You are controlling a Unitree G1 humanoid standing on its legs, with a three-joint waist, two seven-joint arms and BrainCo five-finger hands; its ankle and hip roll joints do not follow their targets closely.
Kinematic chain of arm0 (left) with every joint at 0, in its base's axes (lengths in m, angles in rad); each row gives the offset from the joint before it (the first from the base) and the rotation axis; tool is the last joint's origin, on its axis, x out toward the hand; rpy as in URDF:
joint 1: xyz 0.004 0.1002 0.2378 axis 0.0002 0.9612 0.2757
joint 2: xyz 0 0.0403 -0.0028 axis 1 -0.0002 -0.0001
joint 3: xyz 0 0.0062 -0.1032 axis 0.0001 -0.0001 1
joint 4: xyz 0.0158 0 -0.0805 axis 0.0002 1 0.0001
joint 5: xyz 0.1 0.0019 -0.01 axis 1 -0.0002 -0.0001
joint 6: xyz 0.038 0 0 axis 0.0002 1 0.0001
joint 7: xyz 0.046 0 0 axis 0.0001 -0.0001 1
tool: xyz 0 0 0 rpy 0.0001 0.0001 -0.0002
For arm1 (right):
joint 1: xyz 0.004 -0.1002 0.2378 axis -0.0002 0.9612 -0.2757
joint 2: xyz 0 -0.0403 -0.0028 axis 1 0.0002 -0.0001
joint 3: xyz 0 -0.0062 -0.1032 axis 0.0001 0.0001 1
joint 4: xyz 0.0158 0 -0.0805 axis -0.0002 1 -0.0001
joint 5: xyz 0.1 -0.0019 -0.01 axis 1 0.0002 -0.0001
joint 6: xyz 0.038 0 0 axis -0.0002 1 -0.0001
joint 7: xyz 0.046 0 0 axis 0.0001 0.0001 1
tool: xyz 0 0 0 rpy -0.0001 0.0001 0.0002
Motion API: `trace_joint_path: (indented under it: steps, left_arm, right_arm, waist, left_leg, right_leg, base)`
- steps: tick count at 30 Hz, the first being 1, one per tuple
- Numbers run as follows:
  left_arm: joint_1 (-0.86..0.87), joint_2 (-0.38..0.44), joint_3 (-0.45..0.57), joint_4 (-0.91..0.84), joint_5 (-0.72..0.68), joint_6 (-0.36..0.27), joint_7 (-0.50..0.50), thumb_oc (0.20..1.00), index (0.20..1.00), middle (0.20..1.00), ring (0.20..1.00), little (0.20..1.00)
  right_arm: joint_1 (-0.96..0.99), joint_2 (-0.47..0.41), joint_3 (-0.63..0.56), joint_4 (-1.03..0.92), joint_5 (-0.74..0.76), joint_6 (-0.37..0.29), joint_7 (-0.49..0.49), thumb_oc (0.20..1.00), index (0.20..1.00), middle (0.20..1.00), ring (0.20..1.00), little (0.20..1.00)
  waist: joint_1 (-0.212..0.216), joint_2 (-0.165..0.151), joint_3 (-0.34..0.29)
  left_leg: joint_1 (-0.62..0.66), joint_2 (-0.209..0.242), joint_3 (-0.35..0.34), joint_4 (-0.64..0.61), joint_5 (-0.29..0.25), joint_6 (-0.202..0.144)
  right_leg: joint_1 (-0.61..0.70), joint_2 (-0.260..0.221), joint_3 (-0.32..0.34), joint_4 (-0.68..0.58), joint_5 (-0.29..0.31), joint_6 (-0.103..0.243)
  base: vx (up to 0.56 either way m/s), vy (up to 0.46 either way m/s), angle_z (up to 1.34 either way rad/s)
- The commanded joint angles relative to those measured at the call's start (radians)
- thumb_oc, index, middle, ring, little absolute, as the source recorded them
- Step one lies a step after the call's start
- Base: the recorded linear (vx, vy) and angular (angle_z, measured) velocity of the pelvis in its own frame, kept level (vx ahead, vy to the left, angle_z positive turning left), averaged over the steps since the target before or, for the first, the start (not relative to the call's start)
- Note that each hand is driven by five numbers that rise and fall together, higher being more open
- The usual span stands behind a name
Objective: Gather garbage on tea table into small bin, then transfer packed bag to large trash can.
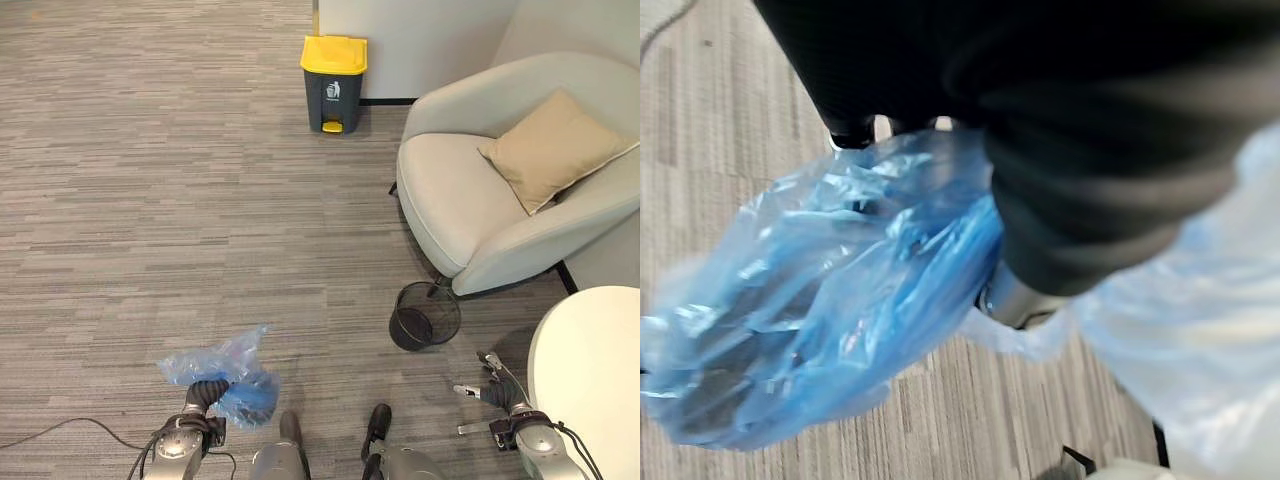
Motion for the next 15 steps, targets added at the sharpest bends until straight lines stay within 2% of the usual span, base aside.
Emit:
trace_joint_path:
  steps: [1,4,5,6,8,9,11,13,15]
  left_arm:
    - [0.007,0.068,0.023,-0.054,-0.011,-0.045,0.014,0.200,0.200,0.200,0.200,0.200]
    - [0.005,0.088,0.029,-0.062,-0.003,-0.043,0.019,0.200,0.200,0.200,0.200,0.200]
    - [0.001,0.094,0.030,-0.065,-0.003,-0.042,0.018,0.200,0.200,0.200,0.200,0.200]
    - [-0.004,0.101,0.030,-0.069,-0.002,-0.043,0.020,0.200,0.200,0.200,0.200,0.200]
    - [-0.021,0.112,0.028,-0.070,0.004,-0.045,0.025,0.200,0.200,0.200,0.200,0.200]
    - [-0.025,0.110,0.023,-0.071,0.002,-0.046,0.028,0.200,0.200,0.200,0.200,0.200]
    - [-0.028,0.106,0.021,-0.074,-0.002,-0.048,0.030,0.200,0.200,0.200,0.200,0.200]
    - [-0.030,0.105,0.018,-0.071,-0.002,-0.048,0.030,0.200,0.200,0.200,0.200,0.200]
    - [-0.034,0.100,0.006,-0.065,-0.004,-0.048,0.027,0.200,0.200,0.200,0.200,0.200]
  right_arm:
    - [-0.022,0.000,0.011,-0.001,0.001,-0.028,-0.025,1.000,1.000,1.000,1.000,1.000]
    - [-0.044,0.008,0.023,-0.005,-0.009,-0.022,-0.026,1.000,1.000,1.000,1.000,1.000]
    - [-0.050,0.014,0.025,-0.011,-0.008,-0.020,-0.026,1.000,1.000,1.000,1.000,1.000]
    - [-0.058,0.017,0.029,-0.010,-0.007,-0.022,-0.026,1.000,1.000,1.000,1.000,1.000]
    - [-0.067,0.028,0.032,-0.016,-0.002,-0.025,-0.030,1.000,1.000,1.000,1.000,1.000]
    - [-0.066,0.030,0.035,-0.015,-0.001,-0.025,-0.031,1.000,1.000,1.000,1.000,1.000]
    - [-0.067,0.025,0.035,-0.018,0.000,-0.024,-0.031,1.000,1.000,1.000,1.000,1.000]
    - [-0.071,0.023,0.036,-0.016,0.002,-0.025,-0.033,1.000,1.000,1.000,1.000,1.000]
    - [-0.079,0.014,0.040,-0.014,0.006,-0.024,-0.037,1.000,1.000,1.000,1.000,1.000]
  waist:
    - [0.001,-0.023,-0.048]
    - [0.011,-0.022,-0.038]
    - [0.012,-0.026,-0.032]
    - [0.012,-0.025,-0.026]
    - [0.011,-0.019,-0.009]
    - [0.006,-0.015,-0.006]
    - [-0.005,-0.010,-0.001]
    - [-0.007,-0.007,0.000]
    - [-0.014,-0.002,0.007]
  left_leg:
    - [-0.038,-0.025,-0.023,0.107,-0.121,0.010]
    - [-0.030,-0.050,-0.033,0.092,-0.139,0.038]
    - [-0.038,-0.059,-0.022,0.086,-0.120,0.054]
    - [-0.032,-0.066,-0.023,0.084,-0.125,0.062]
    - [-0.016,-0.085,-0.041,0.081,-0.138,0.081]
    - [-0.003,-0.092,-0.055,0.073,-0.141,0.084]
    - [0.024,-0.109,-0.073,0.054,-0.147,0.088]
    - [0.036,-0.112,-0.074,0.047,-0.152,0.089]
    - [0.070,-0.124,-0.088,0.027,-0.170,0.092]
  right_leg:
    - [0.078,-0.030,0.041,0.097,-0.203,0.080]
    - [0.029,-0.067,0.063,0.208,-0.217,0.096]
    - [-0.003,-0.084,0.064,0.247,-0.198,0.093]
    - [-0.022,-0.094,0.076,0.288,-0.194,0.100]
    - [-0.076,-0.098,0.122,0.401,-0.179,0.112]
    - [-0.099,-0.080,0.146,0.419,-0.183,0.108]
    - [-0.136,-0.047,0.181,0.406,-0.180,0.102]
    - [-0.141,-0.044,0.179,0.389,-0.175,0.099]
    - [-0.189,-0.038,0.165,0.342,-0.143,0.098]
  base:
    - [0.07,0.208,0.09]
    - [0.04,0.224,-0.03]
    - [-0.01,0.204,-0.12]
    - [0.02,0.217,-0.17]
    - [0.15,0.205,-0.12]
    - [0.15,0.126,-0.01]
    - [0.19,0.081,0.06]
    - [0.17,0.023,0.29]
    - [0.25,0.003,0.17]
